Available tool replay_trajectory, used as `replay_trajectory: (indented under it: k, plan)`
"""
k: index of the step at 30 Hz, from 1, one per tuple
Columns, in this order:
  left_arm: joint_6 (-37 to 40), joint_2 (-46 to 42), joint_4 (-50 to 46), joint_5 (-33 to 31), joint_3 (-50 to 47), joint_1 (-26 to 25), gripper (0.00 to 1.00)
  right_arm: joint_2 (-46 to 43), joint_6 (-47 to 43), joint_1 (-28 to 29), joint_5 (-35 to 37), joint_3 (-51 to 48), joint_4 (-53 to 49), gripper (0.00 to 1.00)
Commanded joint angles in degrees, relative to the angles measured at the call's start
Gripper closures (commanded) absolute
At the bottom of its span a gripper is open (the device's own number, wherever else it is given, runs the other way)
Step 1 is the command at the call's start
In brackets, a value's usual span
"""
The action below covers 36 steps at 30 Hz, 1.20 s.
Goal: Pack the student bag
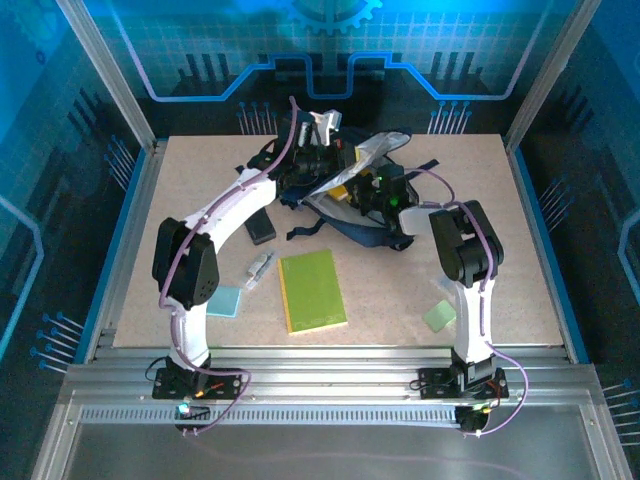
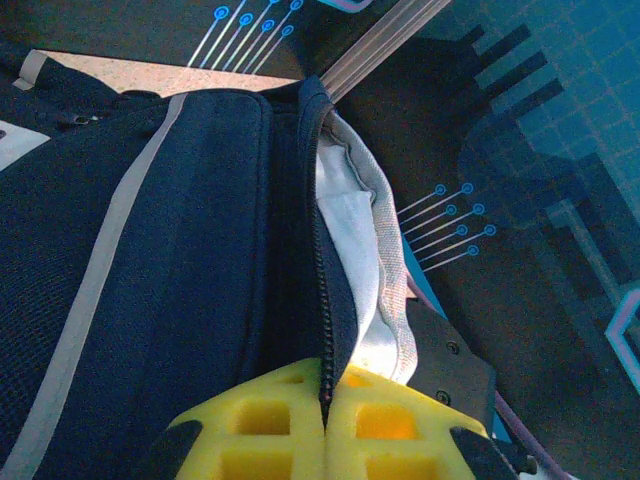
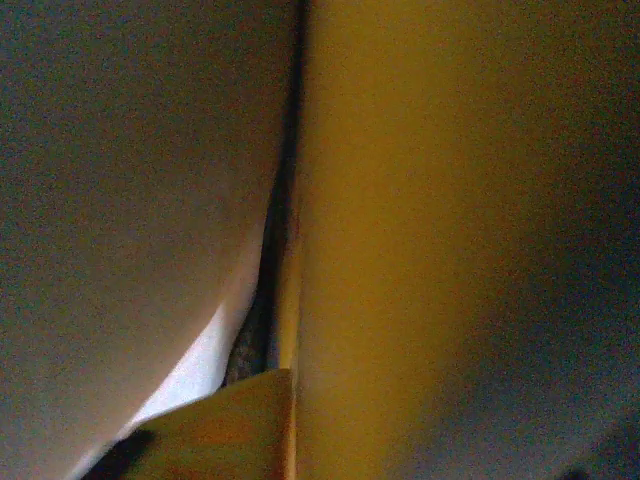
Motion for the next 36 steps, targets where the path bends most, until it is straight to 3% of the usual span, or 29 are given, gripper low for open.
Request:
replay_trajectory:
  k: [1,6,9,12,17,18,20,22,24,30,36]
  plan:
    - [0.2,-1.2,3.6,-0.8,1.0,0.5,1.00,-4.3,-1.8,-1.1,1.7,-2.1,0.7,0.56]
    - [-2.6,0.8,7.2,-1.7,-2.2,1.1,1.00,-15.1,-8.6,-4.2,1.4,-9.8,-8.8,0.41]
    - [-4.8,2.2,8.9,-1.3,-2.8,1.0,1.00,-22.7,-14.6,-6.7,-0.4,-13.9,-15.2,0.38]
    - [-6.4,3.6,10.0,-1.2,-3.0,1.0,1.00,-30.2,-23.1,-9.1,-1.7,-15.2,-27.8,0.35]
    - [-9.1,4.2,11.8,-1.2,-4.7,0.8,0.98,-43.0,-36.9,-11.0,0.4,-15.9,-45.2,0.30]
    - [-9.5,3.9,12.1,-1.0,-5.5,0.8,0.88,-44.7,-39.1,-10.8,0.7,-15.6,-48.0,0.29]
    - [-9.7,2.2,11.4,-1.5,-7.7,0.8,0.52,-48.0,-44.0,-10.0,0.2,-15.0,-53.4,0.28]
    - [-9.4,-0.6,10.6,-2.3,-11.0,0.9,0.36,-50.3,-47.7,-8.3,0.0,-14.6,-57.7,0.27]
    - [-8.9,-4.6,10.4,-3.2,-15.9,1.0,0.25,-52.1,-50.7,-5.9,0.9,-14.4,-61.5,0.26]
    - [-4.8,-19.3,4.1,-9.0,-30.7,1.5,0.20,-53.4,-49.1,3.2,0.9,-20.2,-59.2,0.26]
    - [-1.8,-30.0,-8.8,-13.3,-40.7,1.5,0.21,-47.2,-47.2,11.8,2.7,-24.3,-52.9,0.28]
